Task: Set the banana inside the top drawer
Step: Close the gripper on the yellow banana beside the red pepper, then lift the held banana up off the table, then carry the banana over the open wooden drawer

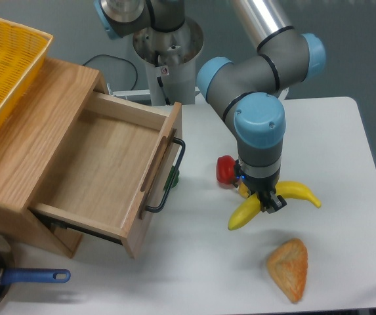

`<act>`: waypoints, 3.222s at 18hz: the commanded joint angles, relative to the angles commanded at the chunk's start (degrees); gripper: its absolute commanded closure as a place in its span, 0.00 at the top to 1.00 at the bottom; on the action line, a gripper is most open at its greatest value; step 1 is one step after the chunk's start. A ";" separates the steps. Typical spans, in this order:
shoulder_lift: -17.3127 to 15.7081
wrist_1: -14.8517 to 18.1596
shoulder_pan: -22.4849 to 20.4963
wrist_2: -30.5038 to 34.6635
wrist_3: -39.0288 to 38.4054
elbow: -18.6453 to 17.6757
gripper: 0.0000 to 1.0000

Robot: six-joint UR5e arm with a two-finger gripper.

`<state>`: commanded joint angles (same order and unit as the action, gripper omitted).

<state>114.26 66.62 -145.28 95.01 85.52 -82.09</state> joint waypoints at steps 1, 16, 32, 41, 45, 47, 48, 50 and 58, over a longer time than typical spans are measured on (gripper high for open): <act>-0.09 0.00 -0.09 -0.09 0.00 0.09 0.33; -3.95 5.00 -0.18 -0.18 -9.83 0.53 0.33; -11.07 11.69 1.05 -11.95 -26.89 2.20 0.33; -13.71 14.06 2.99 -16.34 -31.98 2.99 0.33; -15.37 14.06 3.78 -19.16 -35.77 2.99 0.33; -15.99 14.50 3.96 -19.25 -35.86 2.90 0.33; -16.34 15.11 4.04 -19.25 -35.86 2.90 0.33; -16.96 15.64 4.92 -19.34 -35.95 2.90 0.33; -18.37 15.82 8.69 -18.99 -41.13 2.37 0.33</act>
<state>95.89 82.44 -136.59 76.02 44.39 -79.72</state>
